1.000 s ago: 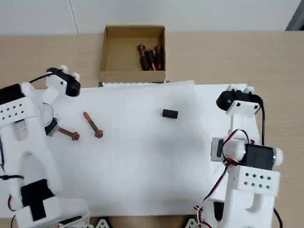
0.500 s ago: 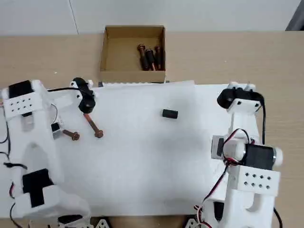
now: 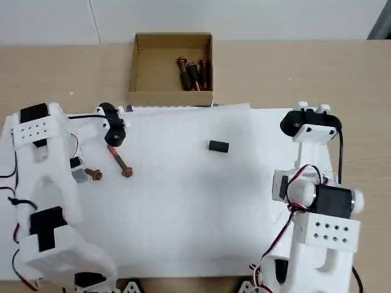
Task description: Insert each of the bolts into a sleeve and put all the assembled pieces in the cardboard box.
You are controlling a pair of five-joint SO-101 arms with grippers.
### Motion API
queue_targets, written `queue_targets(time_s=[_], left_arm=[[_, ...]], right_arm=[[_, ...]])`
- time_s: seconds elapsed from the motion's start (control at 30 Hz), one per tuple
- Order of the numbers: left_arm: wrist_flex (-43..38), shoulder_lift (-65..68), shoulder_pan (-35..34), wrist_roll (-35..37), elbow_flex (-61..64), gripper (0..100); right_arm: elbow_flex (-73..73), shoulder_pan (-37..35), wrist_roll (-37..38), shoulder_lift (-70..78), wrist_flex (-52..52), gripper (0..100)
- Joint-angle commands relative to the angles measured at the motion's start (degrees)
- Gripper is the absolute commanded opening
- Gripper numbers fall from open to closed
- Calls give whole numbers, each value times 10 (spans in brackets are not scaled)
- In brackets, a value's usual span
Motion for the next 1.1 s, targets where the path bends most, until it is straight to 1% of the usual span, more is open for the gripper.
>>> queue_targets(time_s=[0.0, 0.07, 0.4, 0.63, 0.77, 1.07], left_arm=[[-47, 11, 2, -128, -22, 145], [-62, 24, 2, -128, -22, 145], [-63, 57, 4, -128, -22, 145], [-98, 84, 24, -126, -22, 145], [-97, 85, 36, -125, -22, 141], [-96, 84, 45, -124, -22, 30]], right_arm=[[-3, 3, 6, -7, -7, 4], [-3, 3, 6, -7, -6, 4], [-3, 3, 6, -7, -6, 4], [-3, 3, 6, -8, -6, 4], [-3, 3, 6, -10, -6, 4], [-3, 3, 6, -12, -1, 4]])
